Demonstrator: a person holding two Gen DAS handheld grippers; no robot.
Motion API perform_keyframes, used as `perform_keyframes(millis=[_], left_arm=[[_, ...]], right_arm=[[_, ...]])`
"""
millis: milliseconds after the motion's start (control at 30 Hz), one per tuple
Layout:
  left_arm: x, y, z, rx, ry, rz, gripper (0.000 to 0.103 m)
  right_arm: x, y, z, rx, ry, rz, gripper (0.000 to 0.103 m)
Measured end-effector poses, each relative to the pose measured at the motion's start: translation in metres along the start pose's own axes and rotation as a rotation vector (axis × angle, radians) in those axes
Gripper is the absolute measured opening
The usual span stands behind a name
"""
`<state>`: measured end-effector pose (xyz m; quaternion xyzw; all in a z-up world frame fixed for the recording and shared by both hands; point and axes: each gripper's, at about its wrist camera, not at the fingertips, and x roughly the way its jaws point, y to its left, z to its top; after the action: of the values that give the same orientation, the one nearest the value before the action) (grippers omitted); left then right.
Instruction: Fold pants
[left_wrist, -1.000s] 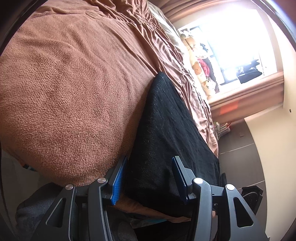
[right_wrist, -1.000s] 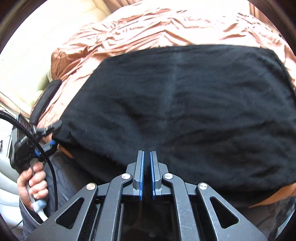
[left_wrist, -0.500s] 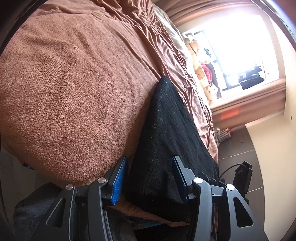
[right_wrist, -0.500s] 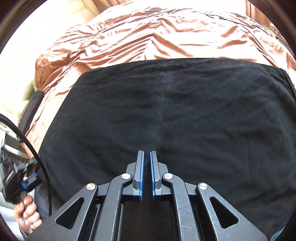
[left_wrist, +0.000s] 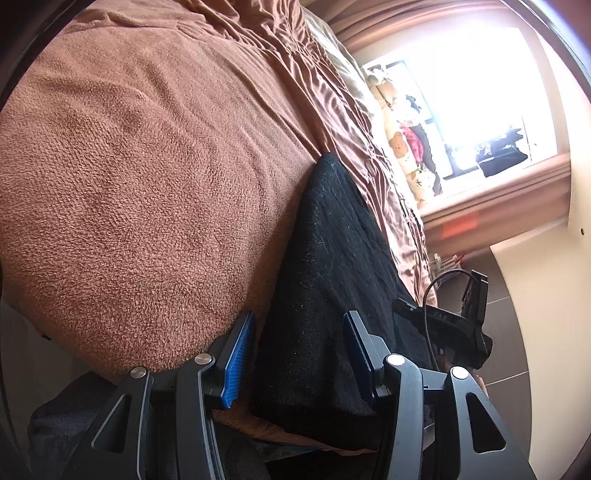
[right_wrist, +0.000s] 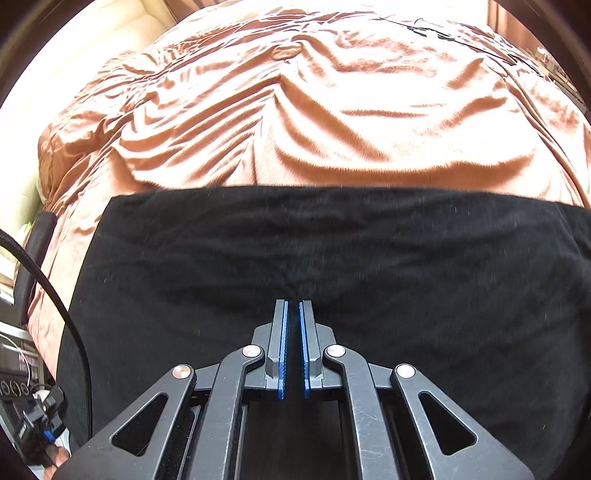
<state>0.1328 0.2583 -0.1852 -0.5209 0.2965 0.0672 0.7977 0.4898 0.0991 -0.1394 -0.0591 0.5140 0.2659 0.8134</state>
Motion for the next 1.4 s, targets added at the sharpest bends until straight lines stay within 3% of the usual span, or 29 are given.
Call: perform_keyframes(millis=[233,300,500,967,1400], left_arm=[[0.005,0.001,0.003,-0.004,-0.003,-0.003,0.050],[0.006,0.000,0.004,0.004,-0.005,0.001,0.043],[0.009,-0.003,0.005,0.019,-0.011,0.016,0.039],[0.013,-0.015,0.011,0.061,0.028,0.043,0.019],[-0.009,-0.057,0.016,0.106,0.011,-0.041,0.012]], right_arm=[[0.009,-0.003,0.014,0.022,-0.008,-0.012,0.003],[0.009,-0.004,0.015,0.022,-0.008,-0.010,0.003],[0.001,-0.003,0.004,0.017,0.000,0.004,0.003],[-0.040,-0.001,-0.072,-0.006,0.009,0.102,0.003],[-0.062,-0.016,-0.116,0.009,0.011,0.167,0.003]])
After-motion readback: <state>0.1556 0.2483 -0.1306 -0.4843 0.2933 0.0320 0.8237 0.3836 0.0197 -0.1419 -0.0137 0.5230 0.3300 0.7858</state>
